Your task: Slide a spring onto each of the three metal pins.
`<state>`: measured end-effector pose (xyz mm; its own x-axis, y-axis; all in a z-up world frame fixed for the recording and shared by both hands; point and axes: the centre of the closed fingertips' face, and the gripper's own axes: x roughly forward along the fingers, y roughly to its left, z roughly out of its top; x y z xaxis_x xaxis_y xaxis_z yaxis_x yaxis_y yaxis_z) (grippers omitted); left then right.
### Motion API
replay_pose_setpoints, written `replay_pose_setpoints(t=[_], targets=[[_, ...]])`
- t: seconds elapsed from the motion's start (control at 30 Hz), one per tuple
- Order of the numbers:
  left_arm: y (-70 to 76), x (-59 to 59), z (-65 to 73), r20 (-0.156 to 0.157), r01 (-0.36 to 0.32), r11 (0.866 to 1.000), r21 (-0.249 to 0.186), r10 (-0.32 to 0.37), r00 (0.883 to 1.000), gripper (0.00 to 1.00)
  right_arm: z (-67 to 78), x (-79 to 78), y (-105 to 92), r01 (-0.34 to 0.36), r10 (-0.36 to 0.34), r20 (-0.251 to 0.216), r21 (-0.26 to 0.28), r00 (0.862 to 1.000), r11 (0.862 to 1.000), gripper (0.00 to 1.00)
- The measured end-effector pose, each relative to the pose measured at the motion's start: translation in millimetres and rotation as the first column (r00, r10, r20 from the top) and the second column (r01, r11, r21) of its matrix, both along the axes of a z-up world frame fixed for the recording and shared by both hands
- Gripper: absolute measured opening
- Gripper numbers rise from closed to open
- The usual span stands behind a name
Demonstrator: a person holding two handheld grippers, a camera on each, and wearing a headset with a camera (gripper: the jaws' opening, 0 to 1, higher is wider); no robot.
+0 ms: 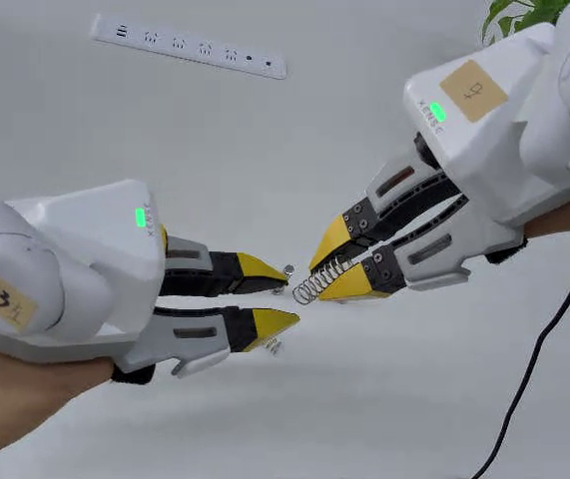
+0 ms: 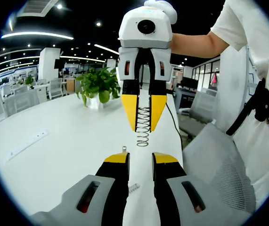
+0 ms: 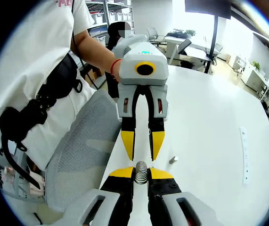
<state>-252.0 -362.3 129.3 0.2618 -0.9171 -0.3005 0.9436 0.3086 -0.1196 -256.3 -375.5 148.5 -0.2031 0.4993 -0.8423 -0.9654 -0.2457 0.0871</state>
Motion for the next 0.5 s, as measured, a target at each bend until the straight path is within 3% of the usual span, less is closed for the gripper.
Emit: replay_pose_setpoints(t=[0.5], targets=[[48.1, 14.6, -23.3, 0.012, -0.115, 0.991, 0.071, 0.115, 0.993, 0.48, -14.6, 32.3, -10.2, 0.132, -0.128, 0.069, -0.053, 0.989, 0.99, 0.07]])
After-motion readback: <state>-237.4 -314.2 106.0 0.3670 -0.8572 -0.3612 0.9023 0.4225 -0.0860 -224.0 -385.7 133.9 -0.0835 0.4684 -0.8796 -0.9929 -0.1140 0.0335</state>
